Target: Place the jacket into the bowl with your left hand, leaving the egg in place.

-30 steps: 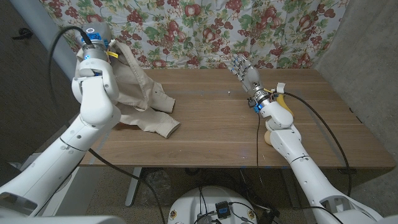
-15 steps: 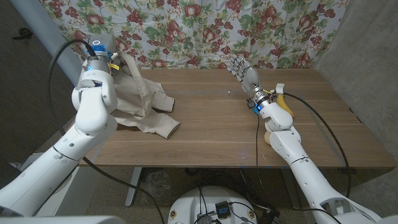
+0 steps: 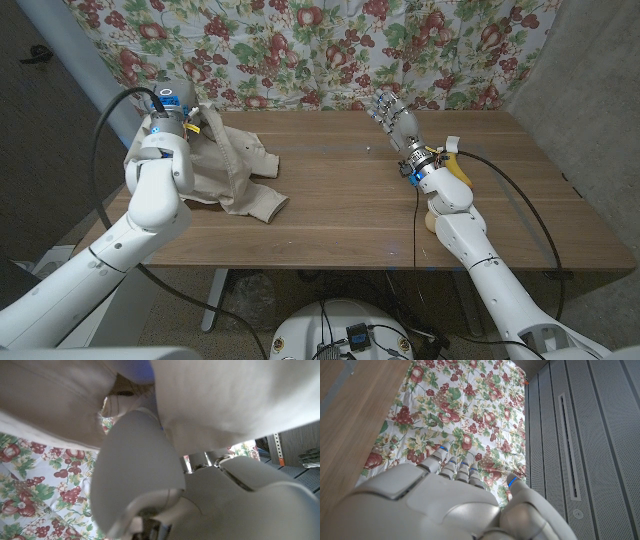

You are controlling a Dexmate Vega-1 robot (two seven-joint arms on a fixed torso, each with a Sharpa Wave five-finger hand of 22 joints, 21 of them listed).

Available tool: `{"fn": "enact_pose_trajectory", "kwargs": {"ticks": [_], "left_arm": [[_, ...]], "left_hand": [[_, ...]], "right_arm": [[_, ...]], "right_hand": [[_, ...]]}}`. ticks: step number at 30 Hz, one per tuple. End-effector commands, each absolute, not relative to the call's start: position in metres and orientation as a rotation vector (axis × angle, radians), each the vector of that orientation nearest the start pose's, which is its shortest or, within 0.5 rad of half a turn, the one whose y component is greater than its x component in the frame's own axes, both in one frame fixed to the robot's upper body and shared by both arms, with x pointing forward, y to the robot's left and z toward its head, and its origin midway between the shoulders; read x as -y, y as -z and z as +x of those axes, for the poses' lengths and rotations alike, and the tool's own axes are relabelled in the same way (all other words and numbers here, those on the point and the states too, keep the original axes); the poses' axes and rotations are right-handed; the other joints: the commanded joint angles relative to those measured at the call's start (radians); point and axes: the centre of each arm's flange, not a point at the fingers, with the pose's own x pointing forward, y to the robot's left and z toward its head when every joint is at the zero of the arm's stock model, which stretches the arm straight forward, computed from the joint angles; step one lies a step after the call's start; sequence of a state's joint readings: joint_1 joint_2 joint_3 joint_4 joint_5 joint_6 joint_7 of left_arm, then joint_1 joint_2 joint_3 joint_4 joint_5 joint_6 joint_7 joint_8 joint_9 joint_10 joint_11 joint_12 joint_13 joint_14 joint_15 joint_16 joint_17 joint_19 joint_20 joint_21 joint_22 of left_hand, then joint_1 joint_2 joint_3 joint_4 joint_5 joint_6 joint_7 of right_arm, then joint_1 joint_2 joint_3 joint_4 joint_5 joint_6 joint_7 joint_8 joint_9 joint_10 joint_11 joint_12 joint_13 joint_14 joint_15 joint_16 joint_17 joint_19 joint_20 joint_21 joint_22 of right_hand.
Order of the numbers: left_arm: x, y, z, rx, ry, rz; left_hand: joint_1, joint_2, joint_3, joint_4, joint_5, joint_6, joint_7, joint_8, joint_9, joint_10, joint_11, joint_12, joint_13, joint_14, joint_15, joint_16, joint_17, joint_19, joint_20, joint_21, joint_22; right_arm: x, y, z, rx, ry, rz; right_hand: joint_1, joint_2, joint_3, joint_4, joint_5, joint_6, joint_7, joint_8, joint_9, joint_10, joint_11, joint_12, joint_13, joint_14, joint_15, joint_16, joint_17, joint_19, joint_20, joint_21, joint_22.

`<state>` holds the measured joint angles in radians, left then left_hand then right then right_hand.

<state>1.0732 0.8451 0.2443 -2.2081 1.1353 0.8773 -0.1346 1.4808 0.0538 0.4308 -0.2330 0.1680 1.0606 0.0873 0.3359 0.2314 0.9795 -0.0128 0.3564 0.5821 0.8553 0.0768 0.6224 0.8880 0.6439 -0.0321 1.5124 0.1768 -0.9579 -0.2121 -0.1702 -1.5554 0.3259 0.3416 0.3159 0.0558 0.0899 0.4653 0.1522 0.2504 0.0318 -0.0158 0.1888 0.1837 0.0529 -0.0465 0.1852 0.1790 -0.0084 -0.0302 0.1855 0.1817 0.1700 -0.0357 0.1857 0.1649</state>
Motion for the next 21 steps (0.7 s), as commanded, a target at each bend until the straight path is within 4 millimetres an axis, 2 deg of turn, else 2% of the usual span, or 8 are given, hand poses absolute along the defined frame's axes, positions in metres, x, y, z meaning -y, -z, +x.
{"fn": "enact_pose_trajectory", "kwargs": {"ticks": [1, 5, 14, 21], "left_arm": [[-0.352, -0.094, 0.469, 0.325, -0.937, 1.505], [-0.356, -0.091, 0.476, 0.312, -0.93, 1.514], [-0.352, -0.083, 0.493, 0.303, -0.912, 1.585], [-0.345, -0.083, 0.497, 0.345, -0.952, 1.638]], "left_hand": [[-0.001, 0.011, 0.079, 0.07, 0.004, 0.005, -0.004, -0.001, 0.004, 0.003, -0.007, -0.005, 0.003, 0.217, -0.287, -0.004, 0.129, 0.027, -0.157, -0.002, 0.001], [-0.004, 0.012, 0.08, 0.072, 0.004, 0.0, -0.004, -0.004, 0.006, 0.003, -0.007, -0.007, 0.005, 0.219, -0.286, -0.009, 0.125, 0.027, -0.158, -0.005, 0.001], [-0.009, 0.014, 0.082, 0.073, 0.004, -0.016, -0.013, -0.006, 0.018, -0.006, -0.014, -0.015, 0.012, 0.215, -0.289, -0.02, 0.121, 0.018, -0.161, -0.011, 0.001], [-0.016, 0.018, 0.086, 0.075, 0.004, -0.035, -0.028, -0.009, 0.03, -0.017, -0.025, -0.028, 0.012, 0.205, -0.292, -0.044, 0.098, 0.009, -0.166, -0.021, 0.0]], "right_arm": [[0.187, -0.023, 0.578, 0.899, -0.474, -0.051], [0.187, -0.023, 0.577, 0.899, -0.474, -0.049], [0.188, -0.022, 0.578, 0.894, -0.47, -0.05], [0.19, -0.02, 0.579, 0.89, -0.464, -0.048]], "right_hand": [[-0.01, 0.048, 0.004, 0.001, -0.003, 0.01, 0.001, 0.004, 0.002, 0.003, 0.001, 0.002, 0.002, 0.003, -0.026, 0.004, 0.001, 0.009, -0.076, 0.007, 0.004], [-0.01, 0.048, 0.004, 0.0, -0.003, 0.01, -0.001, 0.004, 0.002, 0.004, 0.001, 0.002, 0.002, 0.003, -0.026, 0.004, 0.001, 0.009, -0.075, 0.007, 0.004], [-0.01, 0.047, 0.004, 0.0, -0.003, 0.009, 0.0, 0.004, 0.002, 0.003, 0.001, 0.002, 0.002, 0.003, -0.026, 0.004, 0.001, 0.009, -0.075, 0.007, 0.004], [-0.01, 0.047, 0.003, 0.0, -0.004, 0.009, 0.0, 0.003, 0.002, 0.003, 0.001, 0.002, 0.002, 0.003, -0.026, 0.004, 0.001, 0.009, -0.075, 0.006, 0.004]]}}
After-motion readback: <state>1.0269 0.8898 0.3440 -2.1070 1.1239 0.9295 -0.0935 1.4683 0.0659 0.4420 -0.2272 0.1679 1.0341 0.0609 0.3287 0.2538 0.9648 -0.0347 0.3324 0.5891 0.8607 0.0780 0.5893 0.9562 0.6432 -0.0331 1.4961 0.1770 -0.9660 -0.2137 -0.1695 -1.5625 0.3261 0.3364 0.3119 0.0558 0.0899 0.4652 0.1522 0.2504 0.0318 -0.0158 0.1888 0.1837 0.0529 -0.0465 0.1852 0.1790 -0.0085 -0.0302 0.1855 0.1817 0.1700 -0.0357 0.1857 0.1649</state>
